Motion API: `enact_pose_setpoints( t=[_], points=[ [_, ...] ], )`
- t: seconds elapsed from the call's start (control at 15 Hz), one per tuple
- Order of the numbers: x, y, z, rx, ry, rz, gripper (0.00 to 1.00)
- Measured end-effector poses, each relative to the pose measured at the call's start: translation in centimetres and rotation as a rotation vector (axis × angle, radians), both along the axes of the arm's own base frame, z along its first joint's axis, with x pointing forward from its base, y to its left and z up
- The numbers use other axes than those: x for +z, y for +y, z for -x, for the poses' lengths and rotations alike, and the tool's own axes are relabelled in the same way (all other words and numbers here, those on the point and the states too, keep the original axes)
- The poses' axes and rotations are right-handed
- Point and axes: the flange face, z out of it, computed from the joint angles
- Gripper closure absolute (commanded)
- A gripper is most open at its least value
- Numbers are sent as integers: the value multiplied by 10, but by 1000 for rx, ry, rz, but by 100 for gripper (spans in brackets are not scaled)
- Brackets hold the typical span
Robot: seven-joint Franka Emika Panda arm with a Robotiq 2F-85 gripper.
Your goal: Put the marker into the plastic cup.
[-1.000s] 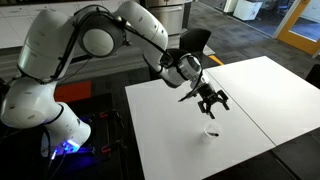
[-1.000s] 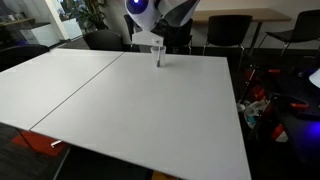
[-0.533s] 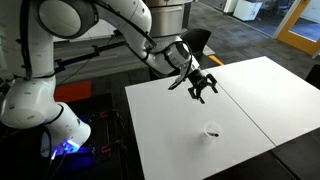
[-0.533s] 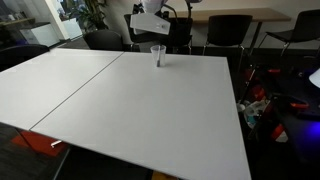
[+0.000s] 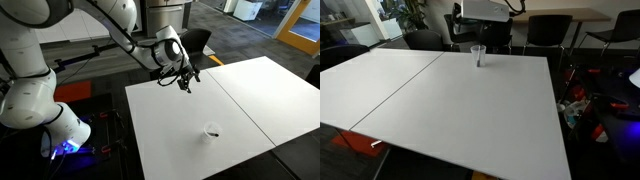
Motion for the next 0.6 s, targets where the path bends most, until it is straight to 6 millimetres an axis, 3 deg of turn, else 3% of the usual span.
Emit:
enact_pose_setpoints(
  t=[0.6],
  points=[
    [-15, 34, 29, 288, 219, -150, 0]
  ],
)
